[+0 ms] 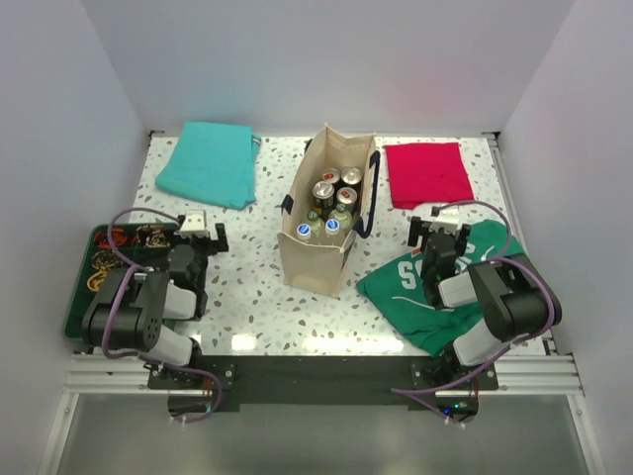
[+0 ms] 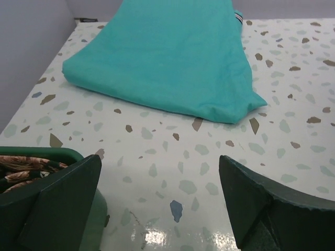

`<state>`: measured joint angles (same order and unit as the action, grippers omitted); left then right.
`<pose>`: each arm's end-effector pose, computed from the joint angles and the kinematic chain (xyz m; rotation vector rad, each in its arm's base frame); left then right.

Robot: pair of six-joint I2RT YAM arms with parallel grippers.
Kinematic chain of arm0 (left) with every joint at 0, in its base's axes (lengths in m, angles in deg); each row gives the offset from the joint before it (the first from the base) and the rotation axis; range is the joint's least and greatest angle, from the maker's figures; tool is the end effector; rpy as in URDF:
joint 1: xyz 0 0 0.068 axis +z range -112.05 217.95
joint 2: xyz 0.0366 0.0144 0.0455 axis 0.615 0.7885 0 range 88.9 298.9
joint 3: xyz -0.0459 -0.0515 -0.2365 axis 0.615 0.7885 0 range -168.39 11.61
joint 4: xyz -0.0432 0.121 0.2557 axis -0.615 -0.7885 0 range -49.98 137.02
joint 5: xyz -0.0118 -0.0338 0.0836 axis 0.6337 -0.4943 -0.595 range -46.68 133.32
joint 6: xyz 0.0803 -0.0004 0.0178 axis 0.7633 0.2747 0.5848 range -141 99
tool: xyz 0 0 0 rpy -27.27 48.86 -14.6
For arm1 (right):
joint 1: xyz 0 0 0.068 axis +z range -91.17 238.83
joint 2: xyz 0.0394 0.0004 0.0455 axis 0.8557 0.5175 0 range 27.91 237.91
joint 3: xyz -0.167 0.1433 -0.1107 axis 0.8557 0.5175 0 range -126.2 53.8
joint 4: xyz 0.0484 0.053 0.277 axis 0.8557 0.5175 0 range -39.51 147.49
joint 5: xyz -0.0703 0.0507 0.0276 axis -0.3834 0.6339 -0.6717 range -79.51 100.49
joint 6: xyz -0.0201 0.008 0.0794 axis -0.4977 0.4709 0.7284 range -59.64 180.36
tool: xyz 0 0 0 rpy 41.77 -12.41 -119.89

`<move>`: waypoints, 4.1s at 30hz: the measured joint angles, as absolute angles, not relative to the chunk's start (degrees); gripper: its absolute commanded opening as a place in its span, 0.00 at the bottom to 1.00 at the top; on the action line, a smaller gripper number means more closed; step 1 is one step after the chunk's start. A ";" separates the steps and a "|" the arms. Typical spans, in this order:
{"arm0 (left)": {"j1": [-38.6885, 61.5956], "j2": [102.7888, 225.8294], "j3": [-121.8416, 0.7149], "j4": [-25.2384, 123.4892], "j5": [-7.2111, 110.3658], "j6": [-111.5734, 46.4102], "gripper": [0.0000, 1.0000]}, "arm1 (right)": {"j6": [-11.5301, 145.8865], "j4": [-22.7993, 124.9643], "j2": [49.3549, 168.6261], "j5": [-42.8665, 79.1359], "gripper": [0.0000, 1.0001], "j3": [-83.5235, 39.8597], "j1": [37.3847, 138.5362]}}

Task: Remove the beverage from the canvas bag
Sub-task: Take out the drink from the canvas bag.

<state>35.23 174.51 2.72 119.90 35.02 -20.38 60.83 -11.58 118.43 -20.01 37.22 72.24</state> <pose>0.2673 -0.0025 0.0895 -0.0630 1.6367 0.0905 0.2883 0.0314 0.0781 0.1841 1.7485 -0.2964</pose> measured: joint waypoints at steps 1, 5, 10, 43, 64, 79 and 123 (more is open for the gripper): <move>35.25 173.17 2.74 119.09 34.02 -20.73 1.00 | 60.81 -11.60 118.19 -19.94 0.98 37.27 72.24; 35.23 165.70 2.44 114.37 33.08 -21.82 1.00 | 60.77 -13.04 116.62 -19.48 0.98 38.49 72.29; 35.23 154.11 -1.72 101.59 33.51 -25.21 1.00 | 61.53 -9.04 108.97 -22.76 0.98 40.44 73.95; 35.47 141.55 -20.19 63.14 59.85 -39.55 1.00 | 79.74 50.96 82.83 16.10 0.98 15.52 74.23; 24.46 151.25 -41.76 43.34 61.93 -41.67 1.00 | 79.94 69.43 91.42 15.68 0.98 -7.04 74.25; 22.86 150.38 -56.34 21.90 58.54 -36.60 1.00 | 77.14 80.03 91.72 15.12 0.98 -11.98 74.25; 20.11 155.38 -64.82 11.97 71.81 -27.81 1.00 | 81.31 80.92 99.33 44.69 0.63 -14.53 77.20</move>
<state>20.11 155.38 -64.82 11.97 71.81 -27.81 81.31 80.92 99.33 44.69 -14.53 77.20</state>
